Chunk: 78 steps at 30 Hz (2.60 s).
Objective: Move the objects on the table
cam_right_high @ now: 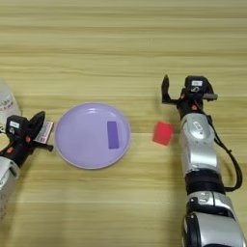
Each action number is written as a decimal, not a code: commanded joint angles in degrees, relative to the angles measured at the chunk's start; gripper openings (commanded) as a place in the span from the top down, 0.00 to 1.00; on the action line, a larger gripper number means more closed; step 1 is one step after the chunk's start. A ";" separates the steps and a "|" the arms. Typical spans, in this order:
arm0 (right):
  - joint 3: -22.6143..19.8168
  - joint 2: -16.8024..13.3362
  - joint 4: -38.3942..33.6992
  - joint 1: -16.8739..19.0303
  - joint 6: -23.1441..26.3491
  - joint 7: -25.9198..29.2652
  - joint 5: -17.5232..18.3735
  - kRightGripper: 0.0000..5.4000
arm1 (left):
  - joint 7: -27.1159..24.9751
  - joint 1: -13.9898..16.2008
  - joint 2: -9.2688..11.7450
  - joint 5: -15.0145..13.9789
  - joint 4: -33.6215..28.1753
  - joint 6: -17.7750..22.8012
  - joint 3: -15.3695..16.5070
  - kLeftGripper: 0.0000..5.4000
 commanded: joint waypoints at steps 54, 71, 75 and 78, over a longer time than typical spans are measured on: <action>0.14 0.32 -0.68 -0.04 -0.24 -0.14 0.35 0.00 | 2.34 4.55 3.37 2.88 -2.44 1.78 1.69 0.00; 0.20 0.48 -0.61 -0.23 -0.28 0.01 0.34 0.00 | 2.13 7.07 3.67 3.14 -4.90 3.49 0.79 0.00; 0.29 0.59 -0.34 -0.40 -0.32 0.02 0.29 0.00 | 1.94 7.60 2.97 3.55 -4.76 3.40 -0.78 0.00; 0.29 0.60 -0.26 -0.43 -0.39 0.07 0.31 0.00 | 2.14 7.56 3.09 3.69 -4.54 3.40 -0.92 0.00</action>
